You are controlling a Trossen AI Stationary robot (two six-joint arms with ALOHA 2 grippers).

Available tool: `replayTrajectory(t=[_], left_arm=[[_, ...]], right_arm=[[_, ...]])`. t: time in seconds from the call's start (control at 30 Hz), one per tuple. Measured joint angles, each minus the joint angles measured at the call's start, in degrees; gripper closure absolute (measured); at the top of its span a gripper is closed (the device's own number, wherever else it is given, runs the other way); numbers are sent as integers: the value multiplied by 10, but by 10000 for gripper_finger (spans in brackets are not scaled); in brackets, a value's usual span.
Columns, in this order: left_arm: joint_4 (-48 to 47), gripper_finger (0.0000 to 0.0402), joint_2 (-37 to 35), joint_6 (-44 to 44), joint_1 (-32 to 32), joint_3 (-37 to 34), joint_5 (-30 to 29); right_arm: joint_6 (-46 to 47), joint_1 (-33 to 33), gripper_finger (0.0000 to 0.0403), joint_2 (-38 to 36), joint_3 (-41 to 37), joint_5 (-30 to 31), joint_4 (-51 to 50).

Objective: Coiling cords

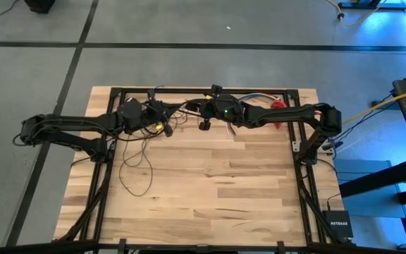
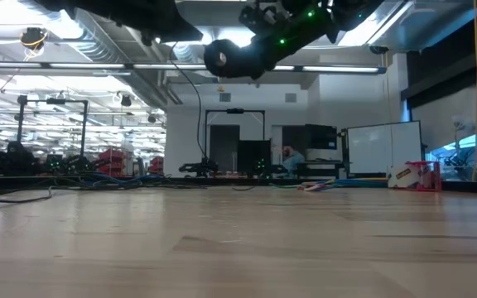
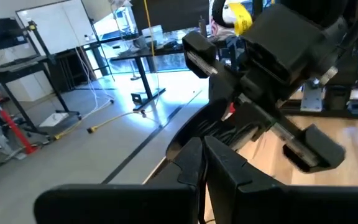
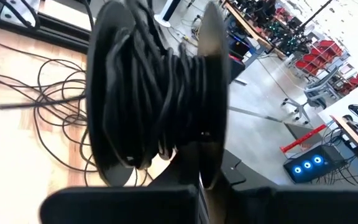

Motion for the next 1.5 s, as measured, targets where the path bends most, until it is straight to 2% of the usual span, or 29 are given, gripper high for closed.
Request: replayTrajectory(t=[0.13,0.23,0.33,0.5,0.63,0.77,0.9,1.17,1.5], left_arm=[[5,380,0,24,0,1,0],[1,347,0,37,-1,2,1],[-64,300,-1,56,-1,29,0],[-232,237,-1,67,-1,111,-17],[-243,225,-1,114,7,127,14],[-236,237,19,137,26,125,93],[-190,257,54,141,50,126,149],[-163,295,84,171,74,125,161],[-182,394,83,205,78,125,184]], right_arm=[[-1,0,398,0,-1,-5,-2],[-1,0,398,0,-1,-5,-2],[-2,-1,398,0,-1,-6,-7],[-14,0,398,0,-1,-11,-14],[-15,0,398,0,-1,-48,-13],[-16,0,398,0,-1,-80,-12],[-15,0,398,0,-1,-86,-9],[-15,0,398,0,-1,-86,-22],[-30,0,398,0,-1,-91,-28]])
